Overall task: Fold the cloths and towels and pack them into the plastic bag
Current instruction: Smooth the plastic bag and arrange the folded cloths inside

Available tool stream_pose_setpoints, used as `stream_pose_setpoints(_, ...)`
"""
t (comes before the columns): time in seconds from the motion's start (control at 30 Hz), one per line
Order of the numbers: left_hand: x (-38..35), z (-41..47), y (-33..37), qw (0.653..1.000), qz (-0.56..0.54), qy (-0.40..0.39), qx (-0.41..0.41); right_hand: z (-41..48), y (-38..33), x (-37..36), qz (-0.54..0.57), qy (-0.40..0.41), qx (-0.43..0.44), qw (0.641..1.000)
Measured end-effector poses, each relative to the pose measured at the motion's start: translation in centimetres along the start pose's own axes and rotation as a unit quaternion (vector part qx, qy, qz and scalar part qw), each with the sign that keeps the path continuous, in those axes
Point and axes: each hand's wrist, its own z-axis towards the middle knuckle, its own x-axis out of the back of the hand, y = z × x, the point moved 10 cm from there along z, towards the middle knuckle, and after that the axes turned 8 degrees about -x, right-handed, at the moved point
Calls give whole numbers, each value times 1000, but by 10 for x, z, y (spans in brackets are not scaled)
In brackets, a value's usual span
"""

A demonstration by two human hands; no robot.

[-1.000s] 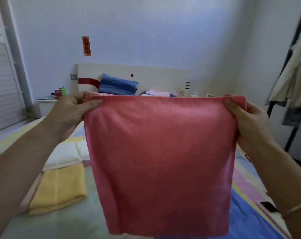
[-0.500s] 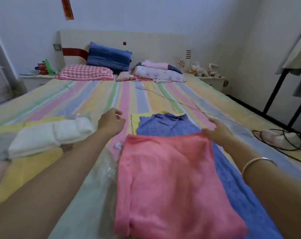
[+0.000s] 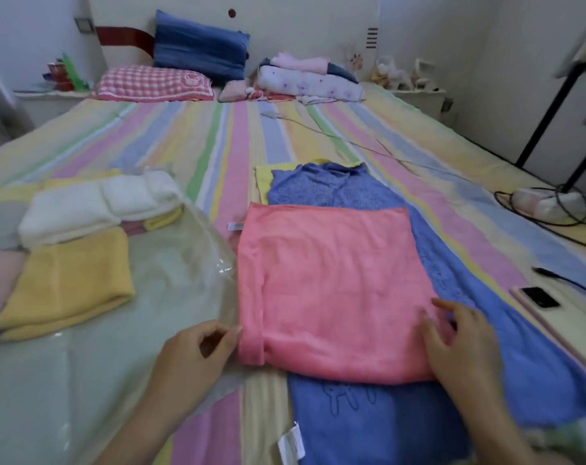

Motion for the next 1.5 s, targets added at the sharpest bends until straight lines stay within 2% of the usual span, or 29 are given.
stream_pose_setpoints(0.1, -5, -5, 9, 996, -84, -3, -22, -14, 20, 19, 20, -5, -95, 995)
stream_pose_setpoints(0.2, -5, -11, 5, 991, -135, 8, -7, -23, 33, 32, 12, -27, -171, 985)
stream_pose_setpoints(0.33, -3, -17, -1, 993, -119, 13, 5, -28, 50, 31, -27, -98, -212, 972)
stream_pose_setpoints(0.43, -3, -18, 2, 997, -73, 8, -16, -36, 55, 25, 88, -153, -241, 954)
stream_pose_setpoints(0.5, -4, -19, 8, 998, -57, 5, -31, -48, 47, 15, 178, -228, -267, 919)
stream_pose_setpoints(0.57, -3, -19, 12, 998, -49, 14, -39, -59, 33, 6, 208, -300, -279, 888)
stream_pose_setpoints(0.6, -1, -18, 11, 998, -48, 23, -40, -61, 29, 4, 209, -316, -274, 884)
stream_pose_setpoints(0.67, 3, -18, 10, 997, -44, 40, -41, -55, 26, 4, 190, -299, -255, 900)
stream_pose_setpoints(0.8, 14, -18, 10, 996, -66, 42, -42, -29, 29, 21, 131, -196, -193, 952)
stream_pose_setpoints(0.93, 46, -2, 7, 993, -89, 53, -55, -8, 44, 45, 136, -121, -171, 968)
stream_pose_setpoints(1.0, 57, 4, 5, 986, -155, 30, -51, -6, 51, 50, 133, -108, -172, 970)
stream_pose_setpoints(1.1, 51, 0, 4, 955, -292, -52, -16, -15, 58, 44, 168, -128, -203, 956)
stream_pose_setpoints(1.23, 33, -12, -12, 928, -358, -84, 57, -31, 66, 37, 207, -150, -255, 933)
stream_pose_setpoints(1.3, 28, -17, -24, 934, -338, -68, 88, -36, 68, 38, 223, -154, -271, 924)
stream_pose_setpoints(1.37, 30, -19, -37, 965, -245, -36, 91, -39, 66, 41, 219, -156, -268, 925)
stream_pose_setpoints(1.43, 30, -18, -35, 984, -167, -33, 52, -39, 62, 45, 213, -151, -254, 931)
stream_pose_setpoints(1.5, 30, -19, -15, 994, -89, -43, -40, -38, 58, 48, 213, -142, -234, 938)
